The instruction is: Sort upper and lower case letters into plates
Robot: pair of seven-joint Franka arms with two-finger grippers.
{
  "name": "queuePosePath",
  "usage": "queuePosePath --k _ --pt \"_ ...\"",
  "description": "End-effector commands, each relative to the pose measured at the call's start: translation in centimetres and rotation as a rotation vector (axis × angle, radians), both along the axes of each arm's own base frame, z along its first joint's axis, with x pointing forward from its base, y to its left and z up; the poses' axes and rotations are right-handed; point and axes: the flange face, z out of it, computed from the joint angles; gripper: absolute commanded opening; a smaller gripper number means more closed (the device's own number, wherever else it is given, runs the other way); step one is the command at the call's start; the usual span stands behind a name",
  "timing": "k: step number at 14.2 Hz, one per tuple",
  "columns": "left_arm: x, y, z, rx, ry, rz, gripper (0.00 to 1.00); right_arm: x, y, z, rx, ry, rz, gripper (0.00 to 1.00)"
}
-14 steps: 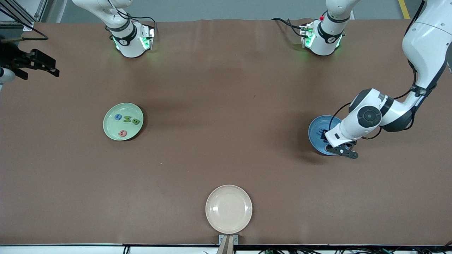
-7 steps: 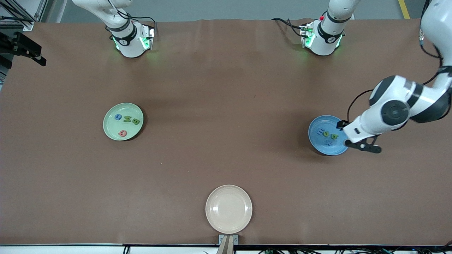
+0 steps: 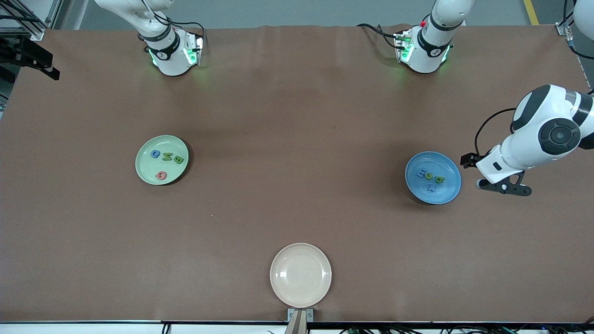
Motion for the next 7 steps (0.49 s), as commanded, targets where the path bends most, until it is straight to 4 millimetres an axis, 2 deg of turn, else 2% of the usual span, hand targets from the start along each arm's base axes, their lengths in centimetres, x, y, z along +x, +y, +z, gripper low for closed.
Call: queuePosePath --k 1,7 --pt "0.4 0.2 1.0 -0.005 0.006 0.013 1.0 -0.3 -0.2 0.2 0.031 0.006 -0.022 1.0" --pt "0.4 0.5 0.9 -0.006 0.009 0.021 1.0 -0.3 1.5 0.3 0.008 0.003 -0.017 1.0"
